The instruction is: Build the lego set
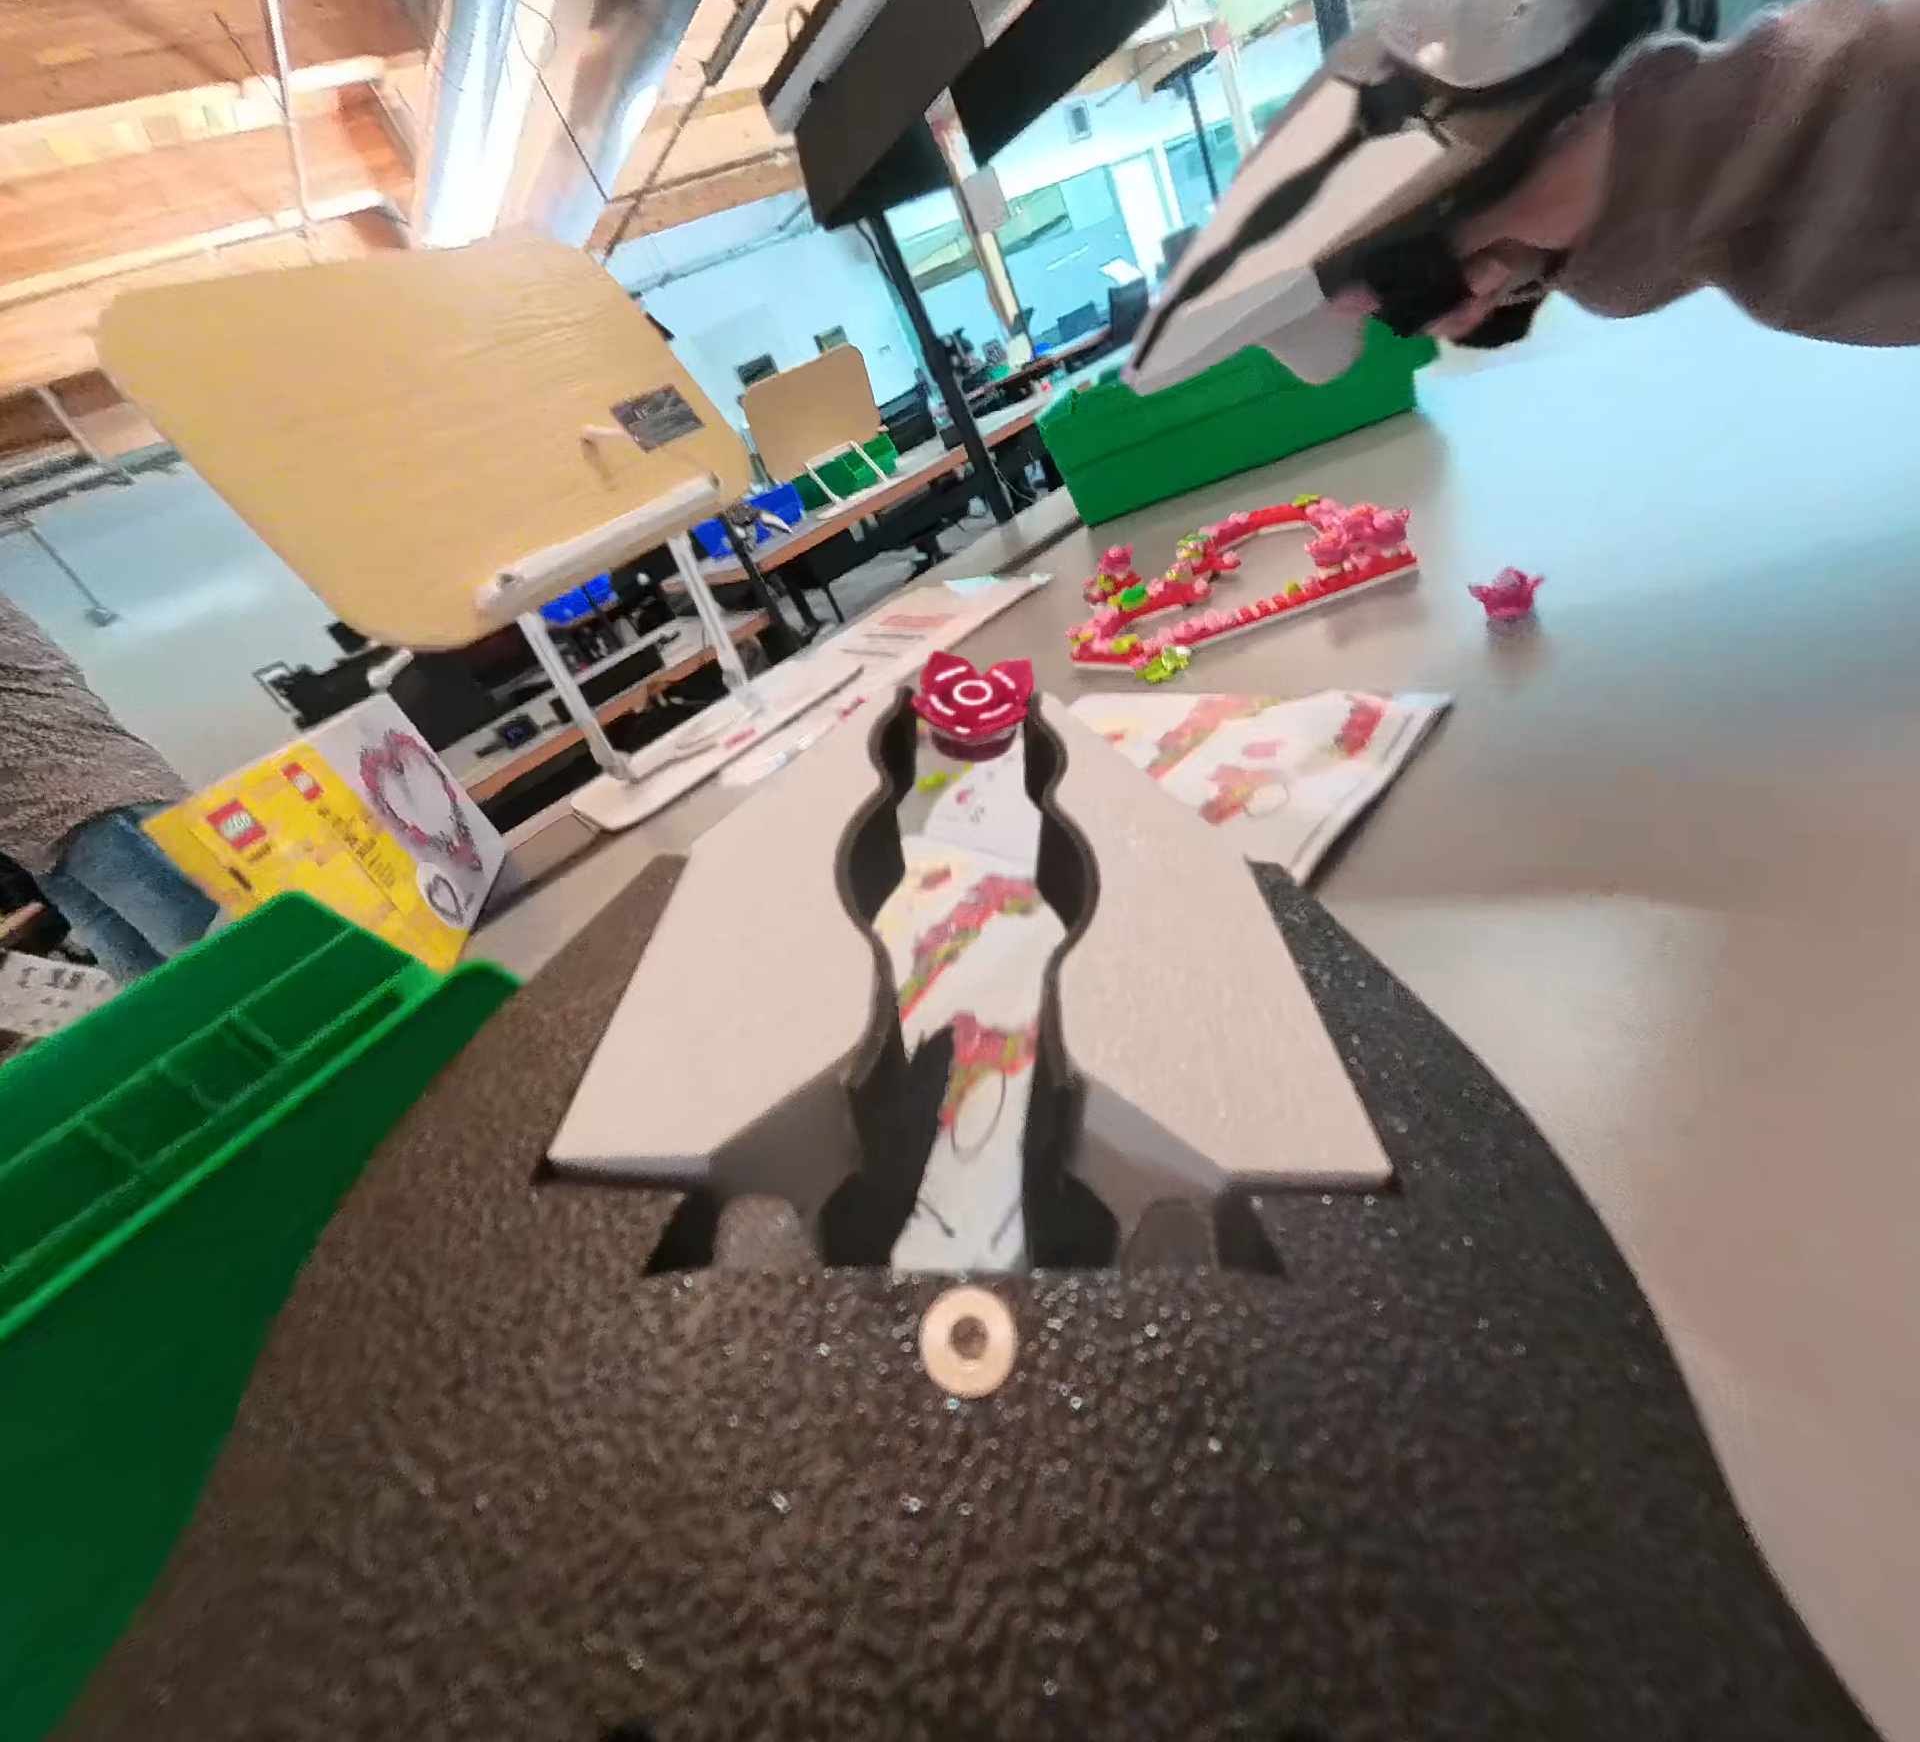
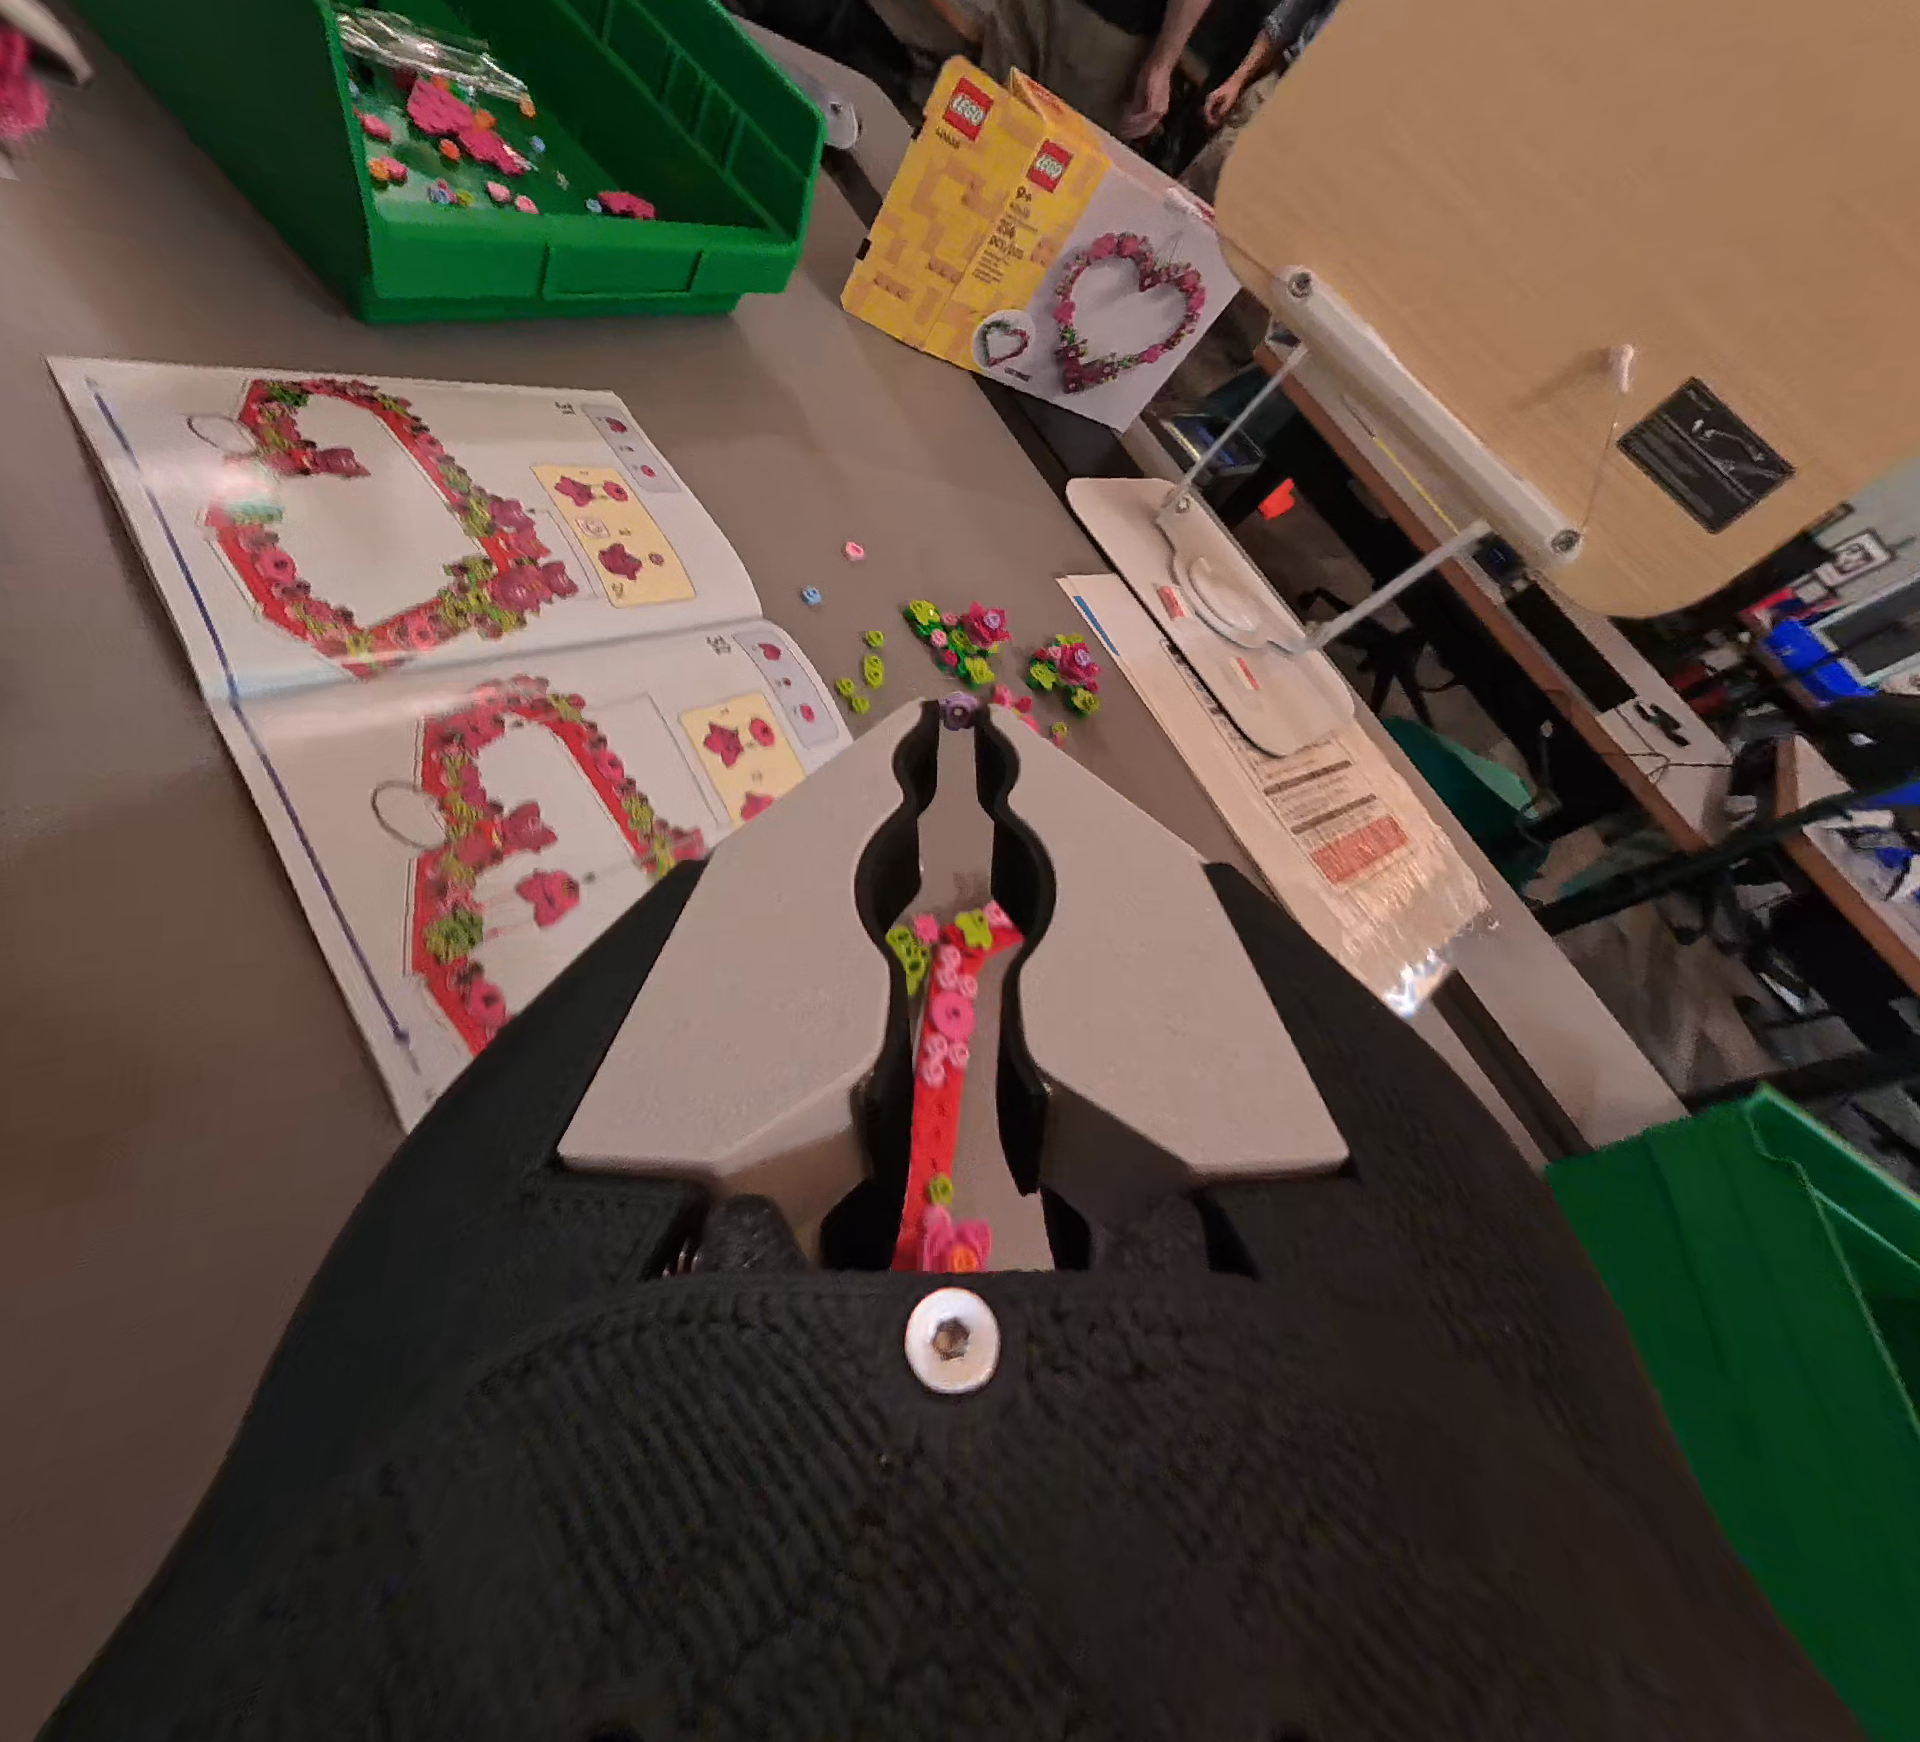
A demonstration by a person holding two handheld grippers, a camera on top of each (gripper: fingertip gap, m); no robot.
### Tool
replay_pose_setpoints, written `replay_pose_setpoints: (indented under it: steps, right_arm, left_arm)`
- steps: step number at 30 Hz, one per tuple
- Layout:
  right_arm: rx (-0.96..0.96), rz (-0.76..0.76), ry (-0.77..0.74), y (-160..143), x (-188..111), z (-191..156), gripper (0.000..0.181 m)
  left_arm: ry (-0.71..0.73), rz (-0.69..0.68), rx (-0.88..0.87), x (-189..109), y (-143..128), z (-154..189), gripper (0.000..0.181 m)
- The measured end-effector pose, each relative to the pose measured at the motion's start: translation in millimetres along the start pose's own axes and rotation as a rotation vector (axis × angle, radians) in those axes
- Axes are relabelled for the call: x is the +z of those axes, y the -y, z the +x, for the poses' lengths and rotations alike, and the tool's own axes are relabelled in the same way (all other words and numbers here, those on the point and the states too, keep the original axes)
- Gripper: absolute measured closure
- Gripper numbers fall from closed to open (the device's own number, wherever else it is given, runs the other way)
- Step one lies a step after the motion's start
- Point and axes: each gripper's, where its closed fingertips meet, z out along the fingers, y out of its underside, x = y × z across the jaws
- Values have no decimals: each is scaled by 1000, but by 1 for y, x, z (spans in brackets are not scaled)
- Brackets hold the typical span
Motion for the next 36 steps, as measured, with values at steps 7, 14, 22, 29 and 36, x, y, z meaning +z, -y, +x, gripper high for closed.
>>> replay_pose_setpoints:
  steps: [7, 14, 22, 29, 36]
  right_arm:
    - [38, 3, 180, -42, -34, -18, 176]
    - [63, -42, 427, -86, -81, -47, 176]
    - [168, -276, 534, -154, -106, -68, 176]
    - [255, -248, 537, -157, -104, -68, 171]
    - [284, -255, 523, -159, -107, -67, 168]
  left_arm:
    - [-51, 97, 47, 54, 30, 28, 163]
    - [-140, 68, 7, 81, 11, 50, 163]
    - [-187, 34, -42, 79, 3, 56, 163]
    - [-222, 17, -25, 81, 1, 64, 163]
    - [-246, 14, -46, 81, 0, 66, 163]
